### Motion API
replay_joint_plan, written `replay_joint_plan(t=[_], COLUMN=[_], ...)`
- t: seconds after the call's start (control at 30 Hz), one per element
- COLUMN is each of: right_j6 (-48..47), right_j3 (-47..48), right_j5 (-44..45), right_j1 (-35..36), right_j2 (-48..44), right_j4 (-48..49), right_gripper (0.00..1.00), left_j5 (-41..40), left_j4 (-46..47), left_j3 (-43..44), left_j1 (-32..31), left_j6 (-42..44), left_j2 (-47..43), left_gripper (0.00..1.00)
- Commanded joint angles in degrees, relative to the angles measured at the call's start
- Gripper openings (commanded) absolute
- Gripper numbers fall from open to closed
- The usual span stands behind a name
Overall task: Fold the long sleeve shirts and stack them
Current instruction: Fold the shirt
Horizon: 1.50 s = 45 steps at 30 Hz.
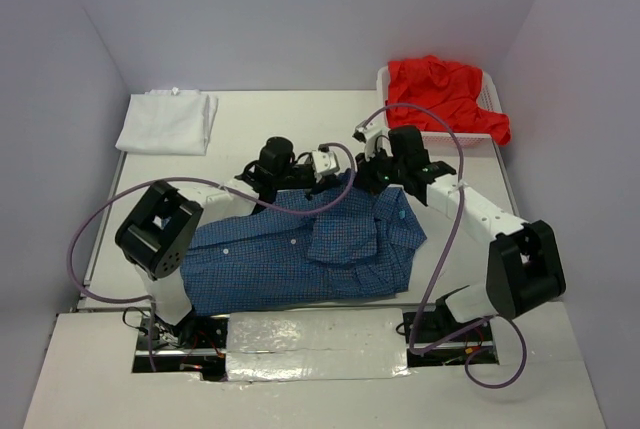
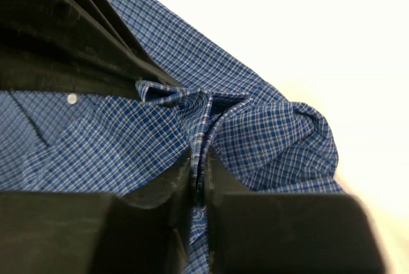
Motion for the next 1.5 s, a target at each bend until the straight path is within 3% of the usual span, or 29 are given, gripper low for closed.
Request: replay_joint_plan(t=[0.0, 0.03, 0.17, 0.3, 0.5, 0.73, 0.9, 1.1, 1.23, 1.47], right_j6=[-4.04, -4.05, -4.66, -5.1, -1.68, 2.9, 6.75, 11.42, 14.76, 27.93], right_j3=[-1.01, -2.5, -5.58, -8.31, -12.0, -13.5, -14.46, -11.75, -10.42, -8.67], right_j5=[-0.51, -1.3, -4.19, -7.28, -10.27, -6.66, -7.01, -9.66, -7.82, -4.3], right_j1=[-0.12, -0.03, 0.06, 0.67, 1.02, 0.85, -0.03, -1.17, -1.17, -0.91], right_j2=[1.42, 0.99, -2.96, -7.79, -12.72, -23.36, -25.29, -23.02, -19.07, -13.97], right_j4=[5.57, 6.28, 8.4, 4.46, -2.14, -4.0, -3.65, -4.08, -6.37, -4.43], right_gripper=[0.19, 0.24, 0.27, 0.34, 0.45, 0.48, 0.48, 0.47, 0.47, 0.47], left_j5=[5.07, 6.03, 8.68, 10.26, 10.26, 9.74, 10.09, 10.17, 9.91, 4.39], left_j4=[-2.17, -2.96, -7.19, -12.89, -22.92, -22.47, -21.17, -23.27, -28.54, -24.87], left_j3=[2.55, 2.82, 2.47, 0.72, -1.05, -3.86, -10.08, -11.77, -12.65, -14.41], left_j1=[0.58, 0.49, 0.14, -0.56, -2.23, -3.55, -4.43, -5.83, -7.24, -8.3], left_j6=[15.07, 19.45, 31.86, 50.45, 67.28, 73.7, 79.85, 80.57, 86.88, 82.08], left_j2=[1.53, 2.06, 2.33, 1.45, 0.74, -1.01, -5.22, -7.52, -7.78, -9.18], left_gripper=[0.0, 0.0, 0.0, 0.0, 0.0, 0.0, 0.0, 0.02, 0.21, 0.46])
